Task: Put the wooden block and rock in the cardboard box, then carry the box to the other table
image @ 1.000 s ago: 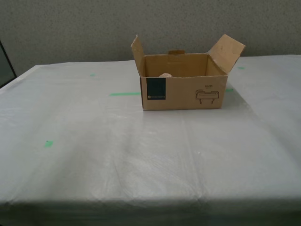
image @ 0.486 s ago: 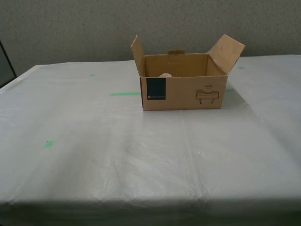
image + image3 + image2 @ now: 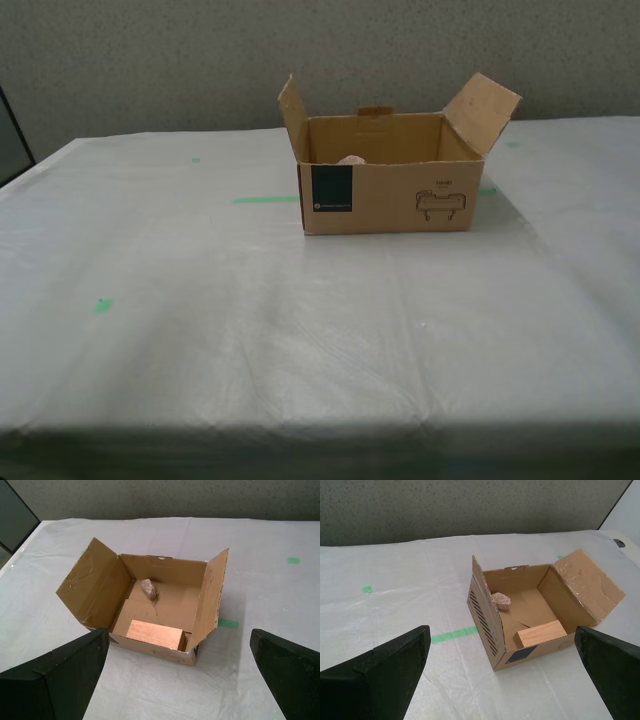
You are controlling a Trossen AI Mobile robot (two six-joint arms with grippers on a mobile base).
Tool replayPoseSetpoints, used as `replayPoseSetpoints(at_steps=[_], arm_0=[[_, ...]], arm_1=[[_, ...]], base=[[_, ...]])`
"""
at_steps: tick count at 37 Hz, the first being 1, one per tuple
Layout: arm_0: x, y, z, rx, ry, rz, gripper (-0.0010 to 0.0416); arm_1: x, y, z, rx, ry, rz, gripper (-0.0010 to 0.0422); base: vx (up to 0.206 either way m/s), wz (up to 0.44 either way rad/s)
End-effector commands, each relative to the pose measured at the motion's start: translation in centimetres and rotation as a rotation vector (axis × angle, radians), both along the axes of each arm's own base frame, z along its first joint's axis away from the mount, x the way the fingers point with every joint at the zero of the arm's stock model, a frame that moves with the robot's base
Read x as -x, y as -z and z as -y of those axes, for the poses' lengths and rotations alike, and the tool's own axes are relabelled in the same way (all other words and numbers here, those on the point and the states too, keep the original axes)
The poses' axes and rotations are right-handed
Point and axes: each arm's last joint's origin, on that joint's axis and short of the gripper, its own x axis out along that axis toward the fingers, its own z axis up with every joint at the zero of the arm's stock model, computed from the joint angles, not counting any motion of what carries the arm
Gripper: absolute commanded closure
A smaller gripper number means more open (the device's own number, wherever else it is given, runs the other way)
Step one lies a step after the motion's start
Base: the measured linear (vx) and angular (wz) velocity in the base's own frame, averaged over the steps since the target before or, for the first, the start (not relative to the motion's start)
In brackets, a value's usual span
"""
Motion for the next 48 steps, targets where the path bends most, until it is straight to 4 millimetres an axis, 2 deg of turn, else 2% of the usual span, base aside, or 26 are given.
replayPoseSetpoints(at_steps=[1, 48], arm_0=[[-0.01, 0.00, 0.01, 0.001, 0.002, 0.000, 0.0012], [-0.01, 0.00, 0.01, 0.001, 0.002, 0.000, 0.0012]], arm_1=[[0.00, -0.07, -0.01, 0.000, -0.001, 0.003, 0.0016], [0.00, -0.07, -0.01, 0.000, -0.001, 0.003, 0.0016]], base=[[0.000, 0.000], [0.000, 0.000]])
